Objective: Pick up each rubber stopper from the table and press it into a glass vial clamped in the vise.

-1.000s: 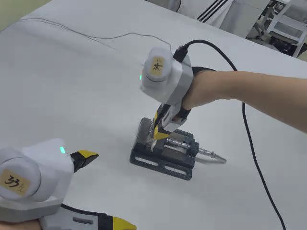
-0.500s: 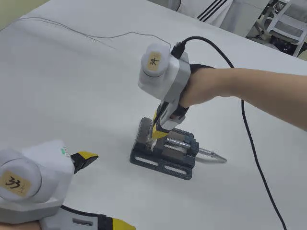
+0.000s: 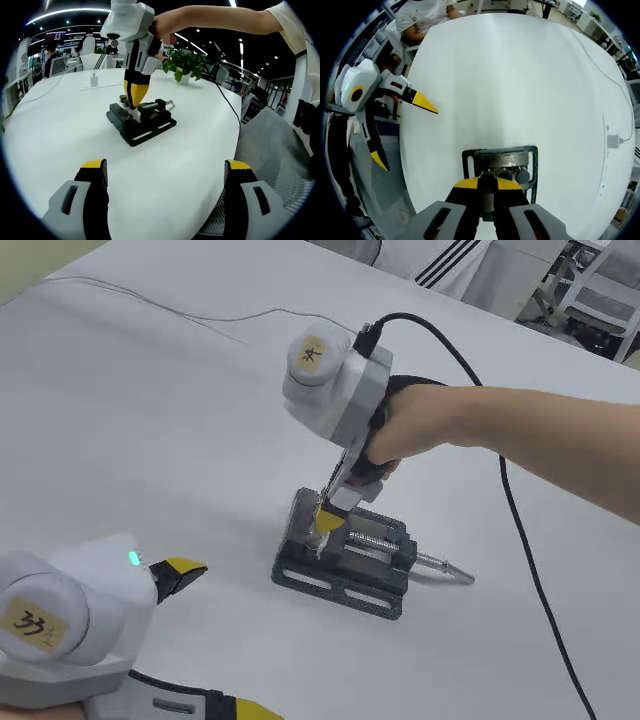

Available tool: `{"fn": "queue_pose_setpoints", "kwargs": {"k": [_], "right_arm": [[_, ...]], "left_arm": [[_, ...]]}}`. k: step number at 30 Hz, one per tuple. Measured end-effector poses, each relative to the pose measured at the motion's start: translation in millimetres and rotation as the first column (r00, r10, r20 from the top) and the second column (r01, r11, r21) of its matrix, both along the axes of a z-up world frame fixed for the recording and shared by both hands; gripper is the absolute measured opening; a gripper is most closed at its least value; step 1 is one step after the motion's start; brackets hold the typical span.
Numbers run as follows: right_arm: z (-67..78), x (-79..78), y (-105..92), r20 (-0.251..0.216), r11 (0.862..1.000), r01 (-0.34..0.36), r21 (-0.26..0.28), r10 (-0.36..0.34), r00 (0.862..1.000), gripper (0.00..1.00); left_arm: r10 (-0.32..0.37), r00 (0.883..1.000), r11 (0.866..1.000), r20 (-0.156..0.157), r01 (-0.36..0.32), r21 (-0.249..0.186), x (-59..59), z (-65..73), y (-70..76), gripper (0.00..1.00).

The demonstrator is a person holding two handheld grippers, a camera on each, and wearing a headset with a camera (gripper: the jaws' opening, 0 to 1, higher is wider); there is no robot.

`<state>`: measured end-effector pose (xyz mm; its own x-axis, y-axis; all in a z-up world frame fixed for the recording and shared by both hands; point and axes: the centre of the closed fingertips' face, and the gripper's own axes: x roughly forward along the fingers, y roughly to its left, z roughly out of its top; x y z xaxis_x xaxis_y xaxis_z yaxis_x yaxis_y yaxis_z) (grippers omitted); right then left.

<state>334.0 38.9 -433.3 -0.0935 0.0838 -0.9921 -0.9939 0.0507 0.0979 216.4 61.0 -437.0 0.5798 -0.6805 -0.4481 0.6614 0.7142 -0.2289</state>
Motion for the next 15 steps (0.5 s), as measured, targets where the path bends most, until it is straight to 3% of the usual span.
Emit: {"fn": "queue_pose_setpoints", "kwargs": {"k": [4, 8, 9, 11, 12, 13, 15], "right_arm": [[-0.1, 2.0, 2.5, 0.006, 0.993, 0.112, 0.02, -0.112, 0.994, 0.04], [0.9, 0.7, 0.2, 0.002, 0.996, 0.078, 0.041, -0.079, 0.997, 0.04], [0.8, 0.2, 0.9, 0.005, 0.998, 0.023, 0.054, -0.023, 1.0, 0.05], [0.9, -0.7, 0.2, 0.009, 0.998, 0.025, 0.057, -0.026, 1.0, 0.05], [1.0, 0.1, 0.6, 0.018, 0.998, -0.023, 0.066, 0.022, 1.0, 0.05], [1.1, -0.7, -0.1, 0.014, 0.998, -0.005, 0.065, 0.004, 1.0, 0.06], [1.4, -0.9, -0.3, 0.02, 0.996, -0.045, 0.077, 0.044, 0.999, 0.06]], "left_arm": [[-0.002, 1.0, 1.0, 0.0, 0.002, -0.002, 0.0, 0.8, -2.1, 0.97], [-0.003, 1.0, 1.0, 0.001, 0.003, -0.006, -0.2, 1.9, -3.6, 0.97], [-0.004, 1.0, 1.0, 0.003, 0.004, -0.003, -0.3, 1.9, -3.5, 0.97], [-0.002, 1.0, 1.0, 0.002, 0.002, -0.002, -0.4, 1.9, -2.8, 0.97], [0.0, 1.0, 1.0, 0.002, 0.0, -0.005, -0.5, 2.2, -2.3, 0.97], [0.003, 1.0, 1.0, 0.003, -0.003, -0.004, -0.5, 2.0, -1.7, 0.97], [0.006, 1.0, 1.0, 0.001, -0.006, -0.003, -1.0, 1.3, -0.6, 0.97]]}}
